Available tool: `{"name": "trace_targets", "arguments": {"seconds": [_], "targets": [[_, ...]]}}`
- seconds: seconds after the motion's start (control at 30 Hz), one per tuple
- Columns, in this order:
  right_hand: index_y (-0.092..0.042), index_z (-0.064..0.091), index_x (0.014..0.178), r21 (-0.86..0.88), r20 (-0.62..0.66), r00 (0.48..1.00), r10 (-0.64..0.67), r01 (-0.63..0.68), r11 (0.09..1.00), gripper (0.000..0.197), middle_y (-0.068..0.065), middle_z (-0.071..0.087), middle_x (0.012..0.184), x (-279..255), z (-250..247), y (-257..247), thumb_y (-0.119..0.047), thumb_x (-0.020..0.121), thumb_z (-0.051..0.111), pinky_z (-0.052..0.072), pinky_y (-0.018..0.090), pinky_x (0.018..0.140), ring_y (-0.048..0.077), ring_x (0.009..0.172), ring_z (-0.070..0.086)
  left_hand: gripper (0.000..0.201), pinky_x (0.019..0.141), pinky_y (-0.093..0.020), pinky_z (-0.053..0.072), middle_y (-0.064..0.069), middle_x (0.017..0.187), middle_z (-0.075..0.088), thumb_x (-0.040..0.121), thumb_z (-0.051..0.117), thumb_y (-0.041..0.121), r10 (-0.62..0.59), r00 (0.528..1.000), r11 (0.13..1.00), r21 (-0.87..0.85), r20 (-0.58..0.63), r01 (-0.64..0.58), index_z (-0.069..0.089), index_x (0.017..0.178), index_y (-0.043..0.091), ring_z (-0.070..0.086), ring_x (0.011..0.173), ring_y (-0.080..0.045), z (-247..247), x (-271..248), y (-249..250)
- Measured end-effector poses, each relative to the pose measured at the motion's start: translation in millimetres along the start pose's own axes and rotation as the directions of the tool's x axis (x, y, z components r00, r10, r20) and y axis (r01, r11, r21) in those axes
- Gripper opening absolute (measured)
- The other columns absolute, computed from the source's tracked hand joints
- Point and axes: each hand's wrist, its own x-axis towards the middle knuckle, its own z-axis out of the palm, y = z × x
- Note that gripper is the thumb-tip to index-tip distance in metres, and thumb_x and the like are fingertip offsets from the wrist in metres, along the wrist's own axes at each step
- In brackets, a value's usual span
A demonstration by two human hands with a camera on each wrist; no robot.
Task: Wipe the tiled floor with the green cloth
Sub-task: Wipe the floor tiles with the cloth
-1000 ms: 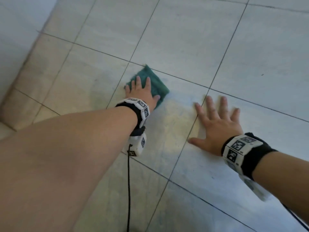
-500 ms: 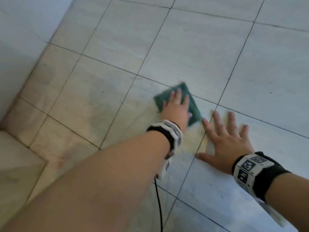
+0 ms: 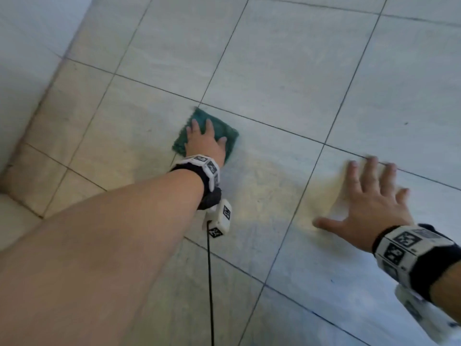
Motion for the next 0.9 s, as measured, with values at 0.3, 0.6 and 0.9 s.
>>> {"name": "trace_targets", "arguments": {"seconds": [0.3,0.6,0.9], "targets": [[-0.021,-0.035,0.148,-0.022,0.023,1.0,-0.008,0.009,1.0,0.138,0.01,-0.041,0.155,-4,-6,-7,-0.095,0.064,0.045,0.012,0.06,0.12,0.043,0.147,-0.024,0.067,0.123,-0.051,0.003,-0.006,0.165,-0.014,0.102,0.042,0.04,0.511,0.84,0.842,0.09,0.186,-0.532,0.008,0.158,0.025,-0.013,0.151,-0.029,40,-71,109],[-0.02,-0.038,0.146,-0.069,0.027,1.0,-0.015,0.017,0.997,0.136,0.01,-0.041,0.155,-1,-2,-5,-0.097,0.063,0.036,0.013,0.06,0.12,0.044,0.146,-0.024,0.067,0.121,-0.053,0.012,-0.012,0.165,-0.009,0.104,0.035,0.045,0.044,0.999,0.999,0.0,-0.016,-0.044,0.004,0.158,0.023,-0.005,0.151,-0.033,-3,21,16],[-0.021,-0.033,0.15,-0.028,0.037,0.999,-0.008,0.009,1.0,0.137,0.01,-0.04,0.156,-2,-3,-4,-0.097,0.062,0.04,0.013,0.063,0.119,0.047,0.145,-0.025,0.066,0.122,-0.051,0.004,-0.008,0.164,-0.017,0.103,0.036,0.04,0.462,0.875,0.869,0.125,0.147,-0.479,0.001,0.158,0.025,-0.015,0.15,-0.031,49,-77,94]]}}
